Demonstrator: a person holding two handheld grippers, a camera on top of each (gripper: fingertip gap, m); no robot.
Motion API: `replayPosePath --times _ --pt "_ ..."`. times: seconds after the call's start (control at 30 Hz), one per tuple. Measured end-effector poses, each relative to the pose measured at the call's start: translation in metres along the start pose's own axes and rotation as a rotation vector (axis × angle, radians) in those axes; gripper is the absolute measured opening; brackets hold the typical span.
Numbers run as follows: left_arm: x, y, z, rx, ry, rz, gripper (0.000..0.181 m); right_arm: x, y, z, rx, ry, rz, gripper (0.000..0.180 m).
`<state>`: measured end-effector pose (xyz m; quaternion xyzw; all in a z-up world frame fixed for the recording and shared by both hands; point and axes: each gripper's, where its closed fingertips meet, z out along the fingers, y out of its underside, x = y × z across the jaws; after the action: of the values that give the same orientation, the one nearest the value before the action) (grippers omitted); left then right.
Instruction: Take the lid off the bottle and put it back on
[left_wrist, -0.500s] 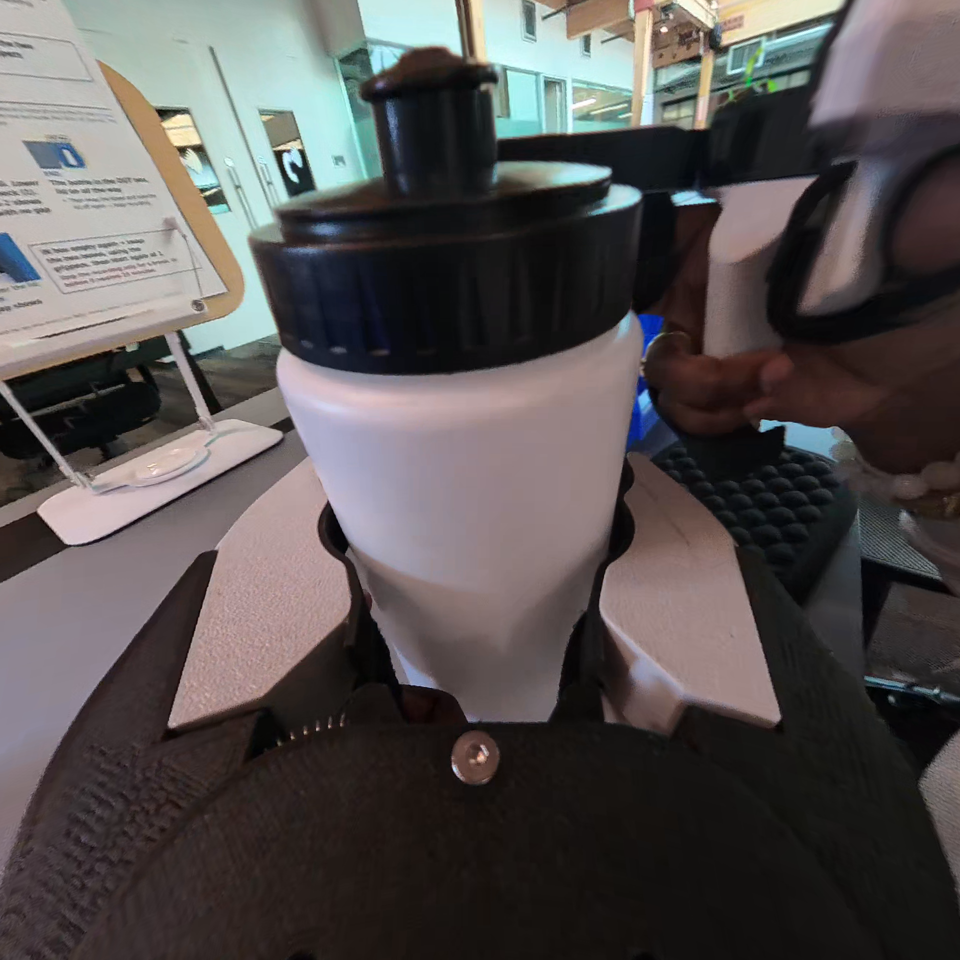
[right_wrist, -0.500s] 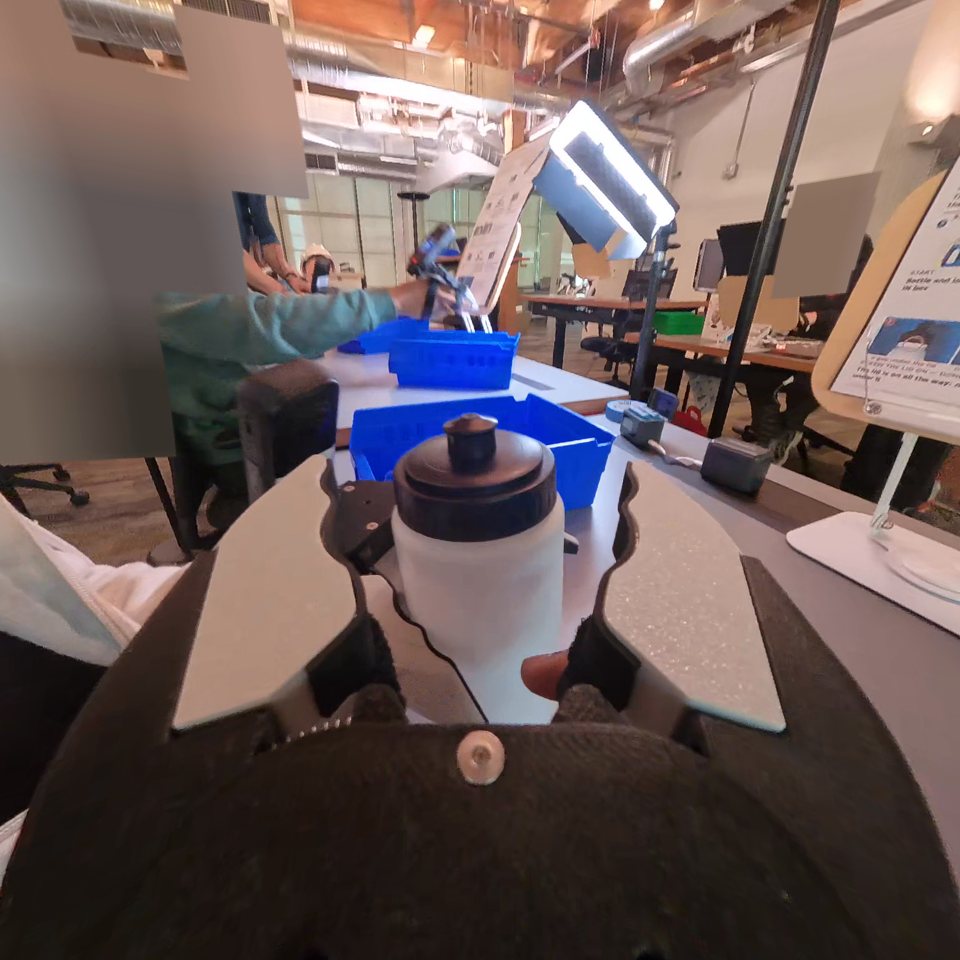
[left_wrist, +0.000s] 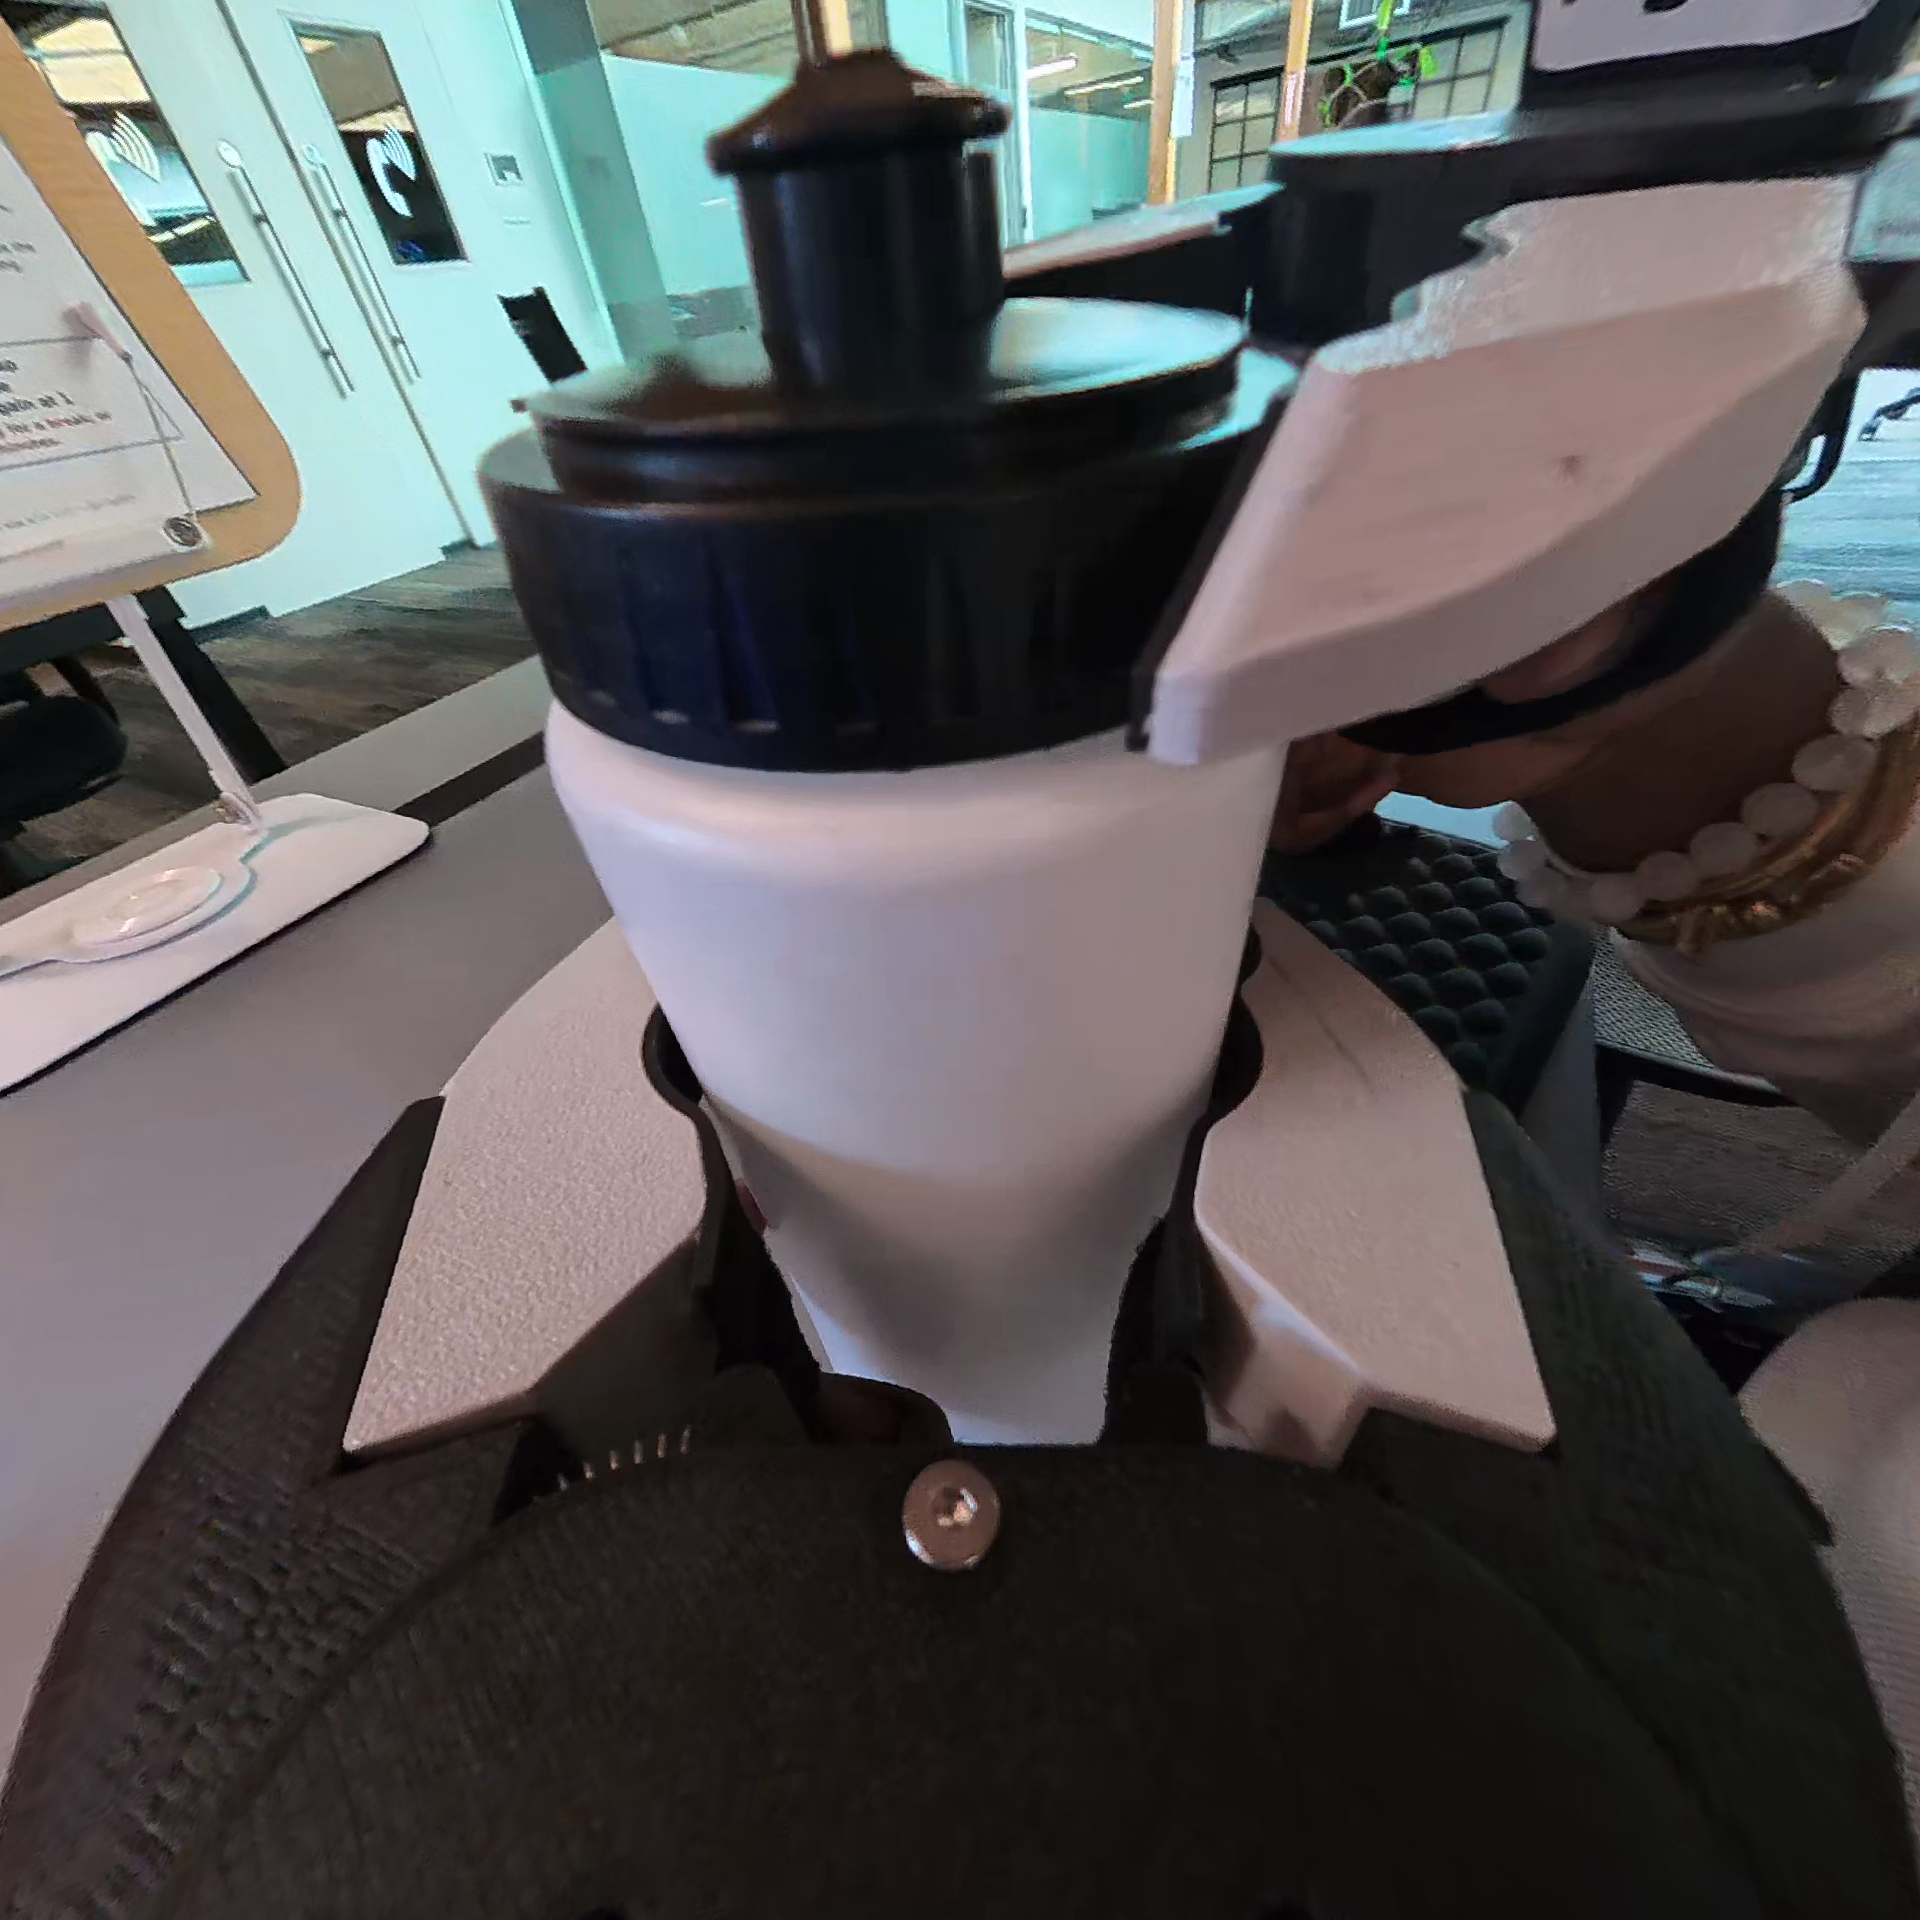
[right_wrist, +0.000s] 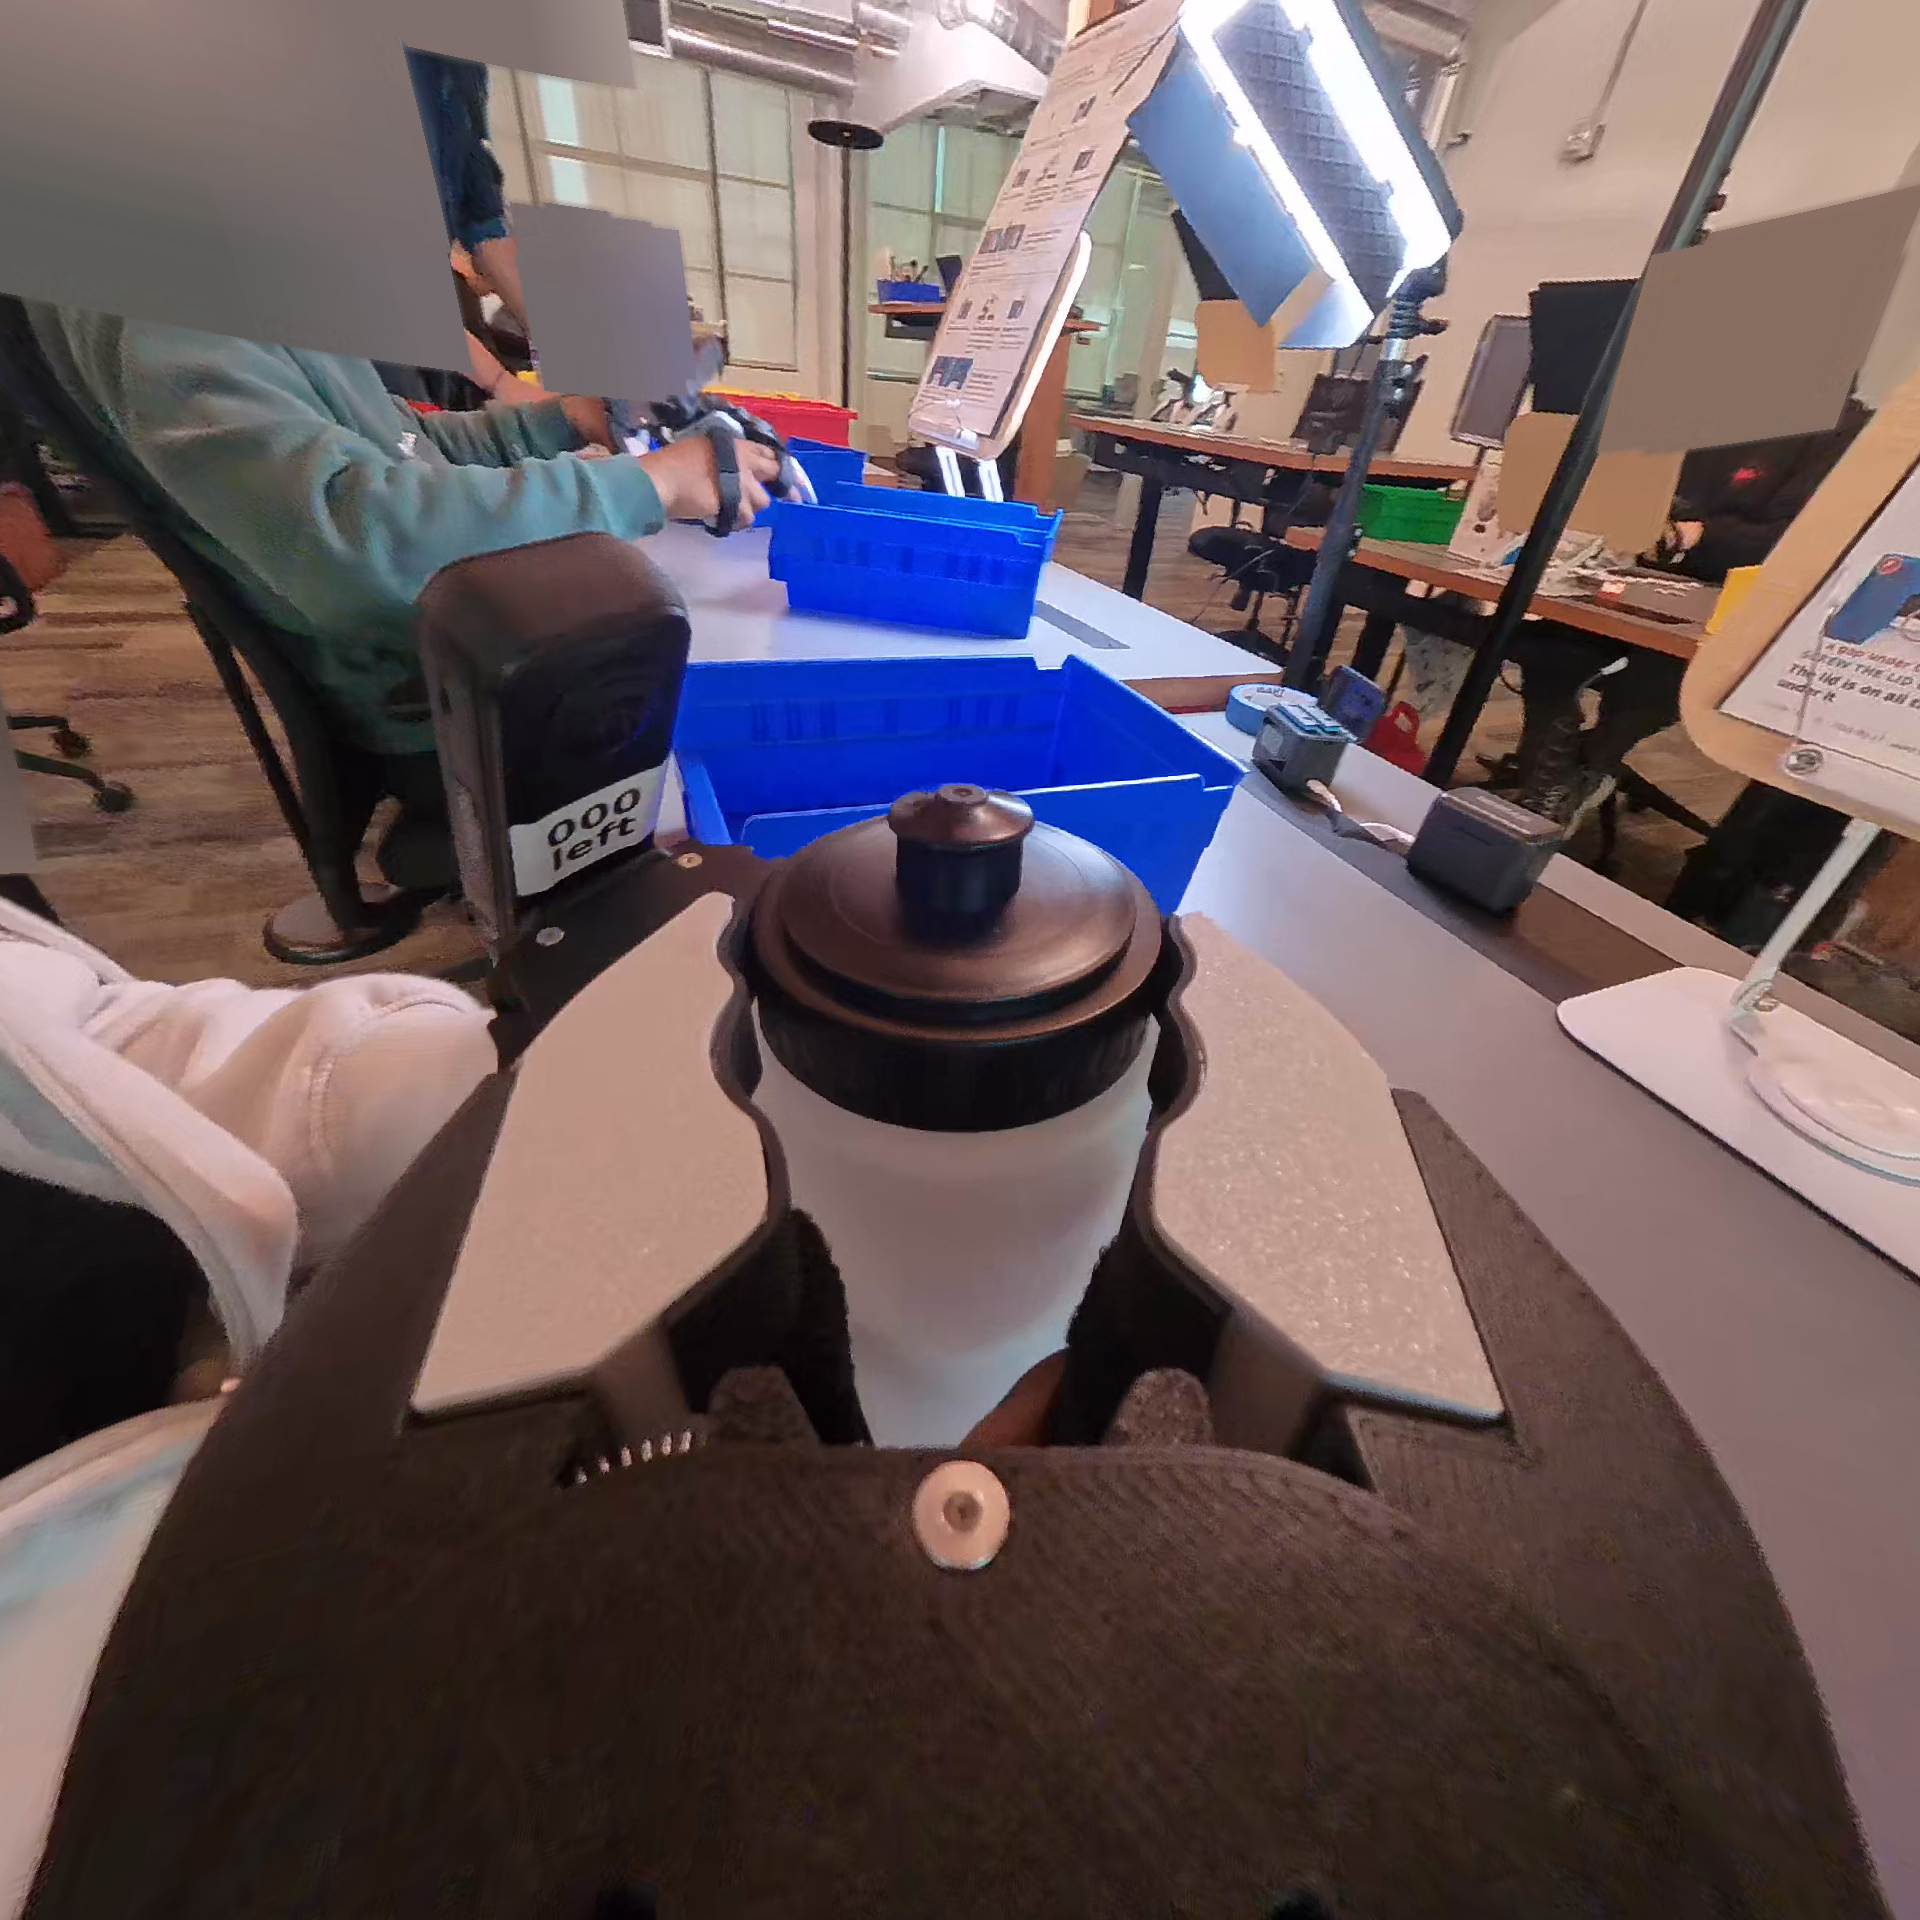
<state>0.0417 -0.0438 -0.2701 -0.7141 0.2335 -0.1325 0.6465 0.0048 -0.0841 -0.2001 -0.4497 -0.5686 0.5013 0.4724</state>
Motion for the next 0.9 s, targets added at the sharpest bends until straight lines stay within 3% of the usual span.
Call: replayPosePath --times 0.4,0.7,0.9 --pt "0.001 0.001 0.002 -0.015 0.068 -0.022 0.093 0.008 0.002 -0.005 0.035 -0.196 0.044 0.073" --pt "0.009 0.001 0.003 -0.026 0.075 -0.027 0.095 0.004 -0.001 -0.010 0.116 -0.128 0.044 0.073" --pt "0.015 0.003 0.003 -0.090 0.178 -0.031 0.088 0.007 0.000 -0.018 0.132 -0.199 0.075 0.073"
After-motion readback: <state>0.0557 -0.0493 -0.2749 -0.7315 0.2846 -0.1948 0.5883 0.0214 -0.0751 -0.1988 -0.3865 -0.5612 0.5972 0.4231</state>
